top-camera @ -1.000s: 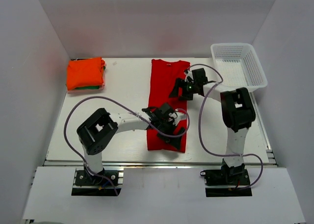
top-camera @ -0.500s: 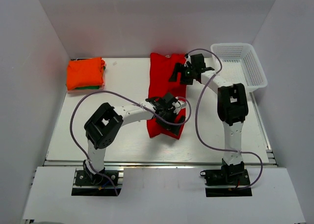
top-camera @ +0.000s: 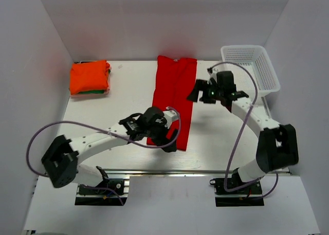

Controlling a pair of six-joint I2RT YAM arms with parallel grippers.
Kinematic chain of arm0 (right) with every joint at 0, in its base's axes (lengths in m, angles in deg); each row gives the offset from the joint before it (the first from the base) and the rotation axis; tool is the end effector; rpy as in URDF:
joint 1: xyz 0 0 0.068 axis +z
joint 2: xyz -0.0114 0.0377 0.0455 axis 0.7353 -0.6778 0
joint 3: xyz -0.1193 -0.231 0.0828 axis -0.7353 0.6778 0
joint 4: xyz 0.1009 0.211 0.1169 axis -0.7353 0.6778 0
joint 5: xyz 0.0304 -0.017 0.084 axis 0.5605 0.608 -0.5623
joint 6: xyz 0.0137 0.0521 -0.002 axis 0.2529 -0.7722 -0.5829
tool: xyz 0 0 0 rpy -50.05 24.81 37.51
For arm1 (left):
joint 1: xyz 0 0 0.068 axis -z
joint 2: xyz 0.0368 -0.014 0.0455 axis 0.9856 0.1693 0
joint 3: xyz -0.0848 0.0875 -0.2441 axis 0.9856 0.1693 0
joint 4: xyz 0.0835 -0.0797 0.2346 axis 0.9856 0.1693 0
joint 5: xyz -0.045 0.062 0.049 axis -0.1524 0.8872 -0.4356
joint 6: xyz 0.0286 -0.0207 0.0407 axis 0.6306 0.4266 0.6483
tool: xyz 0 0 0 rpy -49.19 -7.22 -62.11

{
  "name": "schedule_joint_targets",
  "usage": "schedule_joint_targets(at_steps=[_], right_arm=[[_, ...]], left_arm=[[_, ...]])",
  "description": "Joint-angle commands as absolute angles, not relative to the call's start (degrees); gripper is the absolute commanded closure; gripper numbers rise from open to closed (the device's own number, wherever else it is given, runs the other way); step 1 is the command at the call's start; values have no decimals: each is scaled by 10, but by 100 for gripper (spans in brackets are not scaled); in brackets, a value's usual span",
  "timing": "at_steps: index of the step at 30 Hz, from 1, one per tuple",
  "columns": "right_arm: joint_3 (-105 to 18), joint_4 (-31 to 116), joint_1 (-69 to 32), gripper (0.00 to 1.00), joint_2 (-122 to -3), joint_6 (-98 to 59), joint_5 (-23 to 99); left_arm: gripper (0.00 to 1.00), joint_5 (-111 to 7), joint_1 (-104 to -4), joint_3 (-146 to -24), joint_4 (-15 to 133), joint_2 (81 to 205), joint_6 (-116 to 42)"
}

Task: Fold and stack the t-shirts
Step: Rotate the tshirt 90 degrees, then grab the bottom of the folded rectangular tshirt with both arms

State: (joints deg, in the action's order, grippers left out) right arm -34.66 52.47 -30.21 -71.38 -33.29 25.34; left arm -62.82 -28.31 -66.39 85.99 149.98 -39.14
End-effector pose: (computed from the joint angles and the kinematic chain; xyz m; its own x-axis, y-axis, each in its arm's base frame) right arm 0.3379 0.1167 0.2784 -0.6851 0.1353 -0.7158 -0.3277 0.8204 0.4686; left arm 0.1711 -0.2372 0.2224 -0.6880 0.5141 -0.5123 0.7202 0.5709 -0.3942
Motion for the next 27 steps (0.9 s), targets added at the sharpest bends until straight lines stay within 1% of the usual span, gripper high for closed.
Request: schedule_joint_targets(at_steps=[1, 2, 3, 4, 7, 12, 16, 18, 19, 23, 25, 26, 27], right_arm=[[-235, 534, -291, 10, -647, -344, 241], [-216, 542, -291, 10, -635, -349, 243], [-199, 547, -287, 10, -601, -361, 246], [-153, 555, -283, 10, -589, -362, 237], [-83, 561, -273, 10, -539, -377, 192], [-5, 527, -247, 10, -518, -421, 166], [27, 484, -220, 10, -540, -454, 152], [28, 470, -216, 10, -557, -461, 149], [25, 465, -207, 10, -570, -462, 148], [20, 429, -188, 12, -615, -478, 139], [20, 407, -182, 18, -628, -484, 139], [20, 405, -177, 20, -643, -491, 139], [20, 393, -174, 25, -648, -493, 135]], left_arm=[[1, -527, -287, -633, 857, 1430, -463], [1, -510, -296, -623, 864, 1423, -481], [1, -453, -304, -609, 882, 1423, -496], [1, -435, -304, -608, 894, 1423, -522], [1, -387, -337, -571, 895, 1423, -553], [1, -388, -420, -522, 864, 1423, -569], [1, -447, -458, -477, 801, 1404, -570], [4, -467, -464, -462, 784, 1413, -563], [8, -476, -464, -456, 761, 1420, -563], [16, -534, -469, -449, 708, 1466, -555], [20, -548, -469, -449, 696, 1487, -555], [28, -560, -469, -455, 696, 1506, -555], [30, -566, -469, -455, 696, 1513, -549]])
